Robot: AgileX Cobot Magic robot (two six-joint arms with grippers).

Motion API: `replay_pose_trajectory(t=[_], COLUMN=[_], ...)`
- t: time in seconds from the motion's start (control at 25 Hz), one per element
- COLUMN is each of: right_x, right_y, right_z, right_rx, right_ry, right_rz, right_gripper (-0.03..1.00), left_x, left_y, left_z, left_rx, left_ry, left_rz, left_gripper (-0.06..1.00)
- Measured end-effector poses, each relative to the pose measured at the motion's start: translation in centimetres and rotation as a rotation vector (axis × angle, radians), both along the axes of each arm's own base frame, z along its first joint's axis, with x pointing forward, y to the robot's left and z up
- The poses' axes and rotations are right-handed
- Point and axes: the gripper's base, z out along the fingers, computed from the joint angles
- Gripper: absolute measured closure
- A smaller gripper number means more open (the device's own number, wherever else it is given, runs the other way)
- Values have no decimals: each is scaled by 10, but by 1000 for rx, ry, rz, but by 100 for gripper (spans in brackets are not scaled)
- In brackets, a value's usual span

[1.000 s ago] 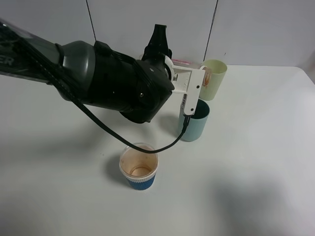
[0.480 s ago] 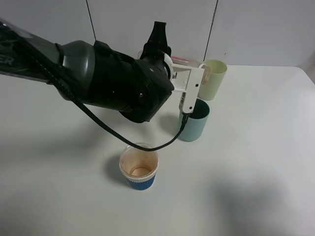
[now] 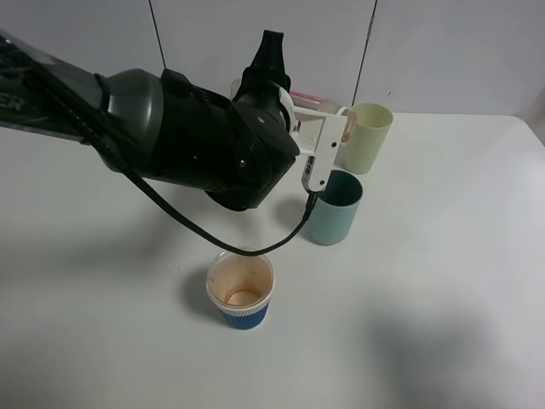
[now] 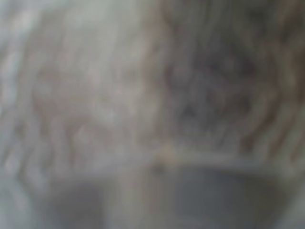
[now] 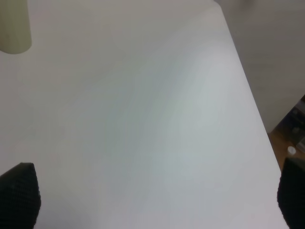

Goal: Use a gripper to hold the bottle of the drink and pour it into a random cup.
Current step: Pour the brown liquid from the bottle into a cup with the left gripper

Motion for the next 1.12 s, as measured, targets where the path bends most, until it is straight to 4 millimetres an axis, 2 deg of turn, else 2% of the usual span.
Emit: replay_pose_trajectory(t=[1.12], right_x=[0], right_y=[0], right_z=[0], right_rx=[0], right_ry=[0], right_rz=[0], right_gripper=[-2], left_x=[1], left_y=[2], left_z=[3], left_rx=[62], left_ry=[-43], left_rz=[0], left_gripper=[60])
